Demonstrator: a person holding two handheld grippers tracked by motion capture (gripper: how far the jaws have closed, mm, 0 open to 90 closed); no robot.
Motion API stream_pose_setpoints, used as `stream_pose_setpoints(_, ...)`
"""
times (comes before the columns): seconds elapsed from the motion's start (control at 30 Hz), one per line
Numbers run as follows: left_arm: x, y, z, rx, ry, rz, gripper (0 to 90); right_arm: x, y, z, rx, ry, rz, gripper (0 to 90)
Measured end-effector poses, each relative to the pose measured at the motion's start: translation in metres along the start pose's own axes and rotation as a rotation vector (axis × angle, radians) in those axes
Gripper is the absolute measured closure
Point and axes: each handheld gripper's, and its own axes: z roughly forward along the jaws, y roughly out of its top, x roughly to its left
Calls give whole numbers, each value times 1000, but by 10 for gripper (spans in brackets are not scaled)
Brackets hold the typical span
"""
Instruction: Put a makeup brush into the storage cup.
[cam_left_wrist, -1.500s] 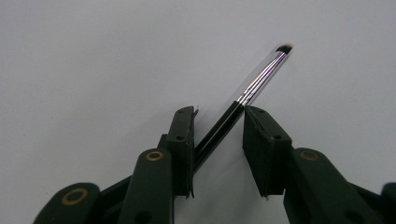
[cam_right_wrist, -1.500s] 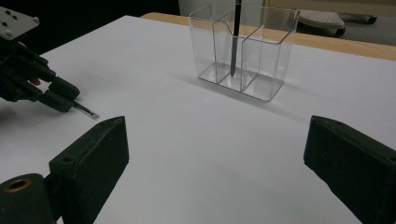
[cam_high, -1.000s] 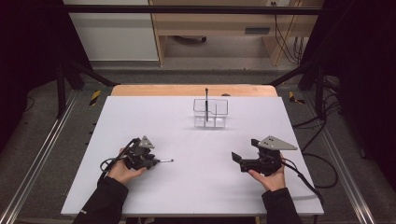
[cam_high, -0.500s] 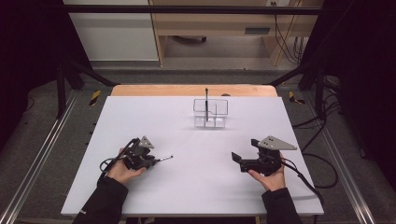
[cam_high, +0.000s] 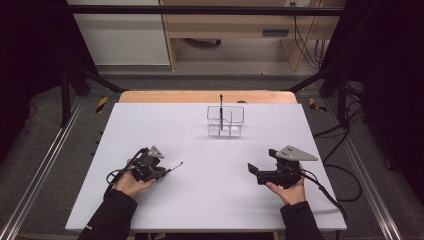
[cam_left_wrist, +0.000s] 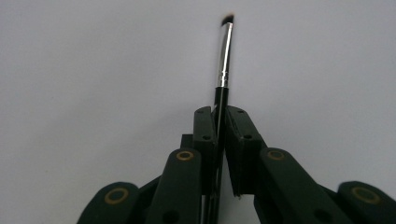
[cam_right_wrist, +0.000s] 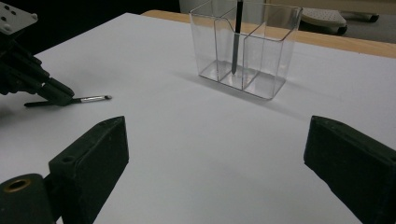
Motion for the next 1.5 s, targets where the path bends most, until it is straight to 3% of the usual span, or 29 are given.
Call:
stream_pose_setpoints(0.33,0,0,-1,9,0,-27,833,0,0,0,-1,0,1,71)
stream_pose_setpoints(0.5,0,0,-1,11,-3,-14,822,0,0,0,1,1,0,71)
stream_pose_setpoints(0.97,3,0,-4,15,-7,-2,520,0,1,-1,-8,4,5,71)
stream_pose_setpoints(1.07,4,4,-8,46,5,18,479,0,1,-1,-6,6,2,70)
stream_pose_setpoints(1.3,1,13,-6,108,4,63,472,0,2,-1,-6,9,9,70)
stream_pose_setpoints(1.5,1,18,-1,141,-3,72,547,0,2,0,-4,9,8,71)
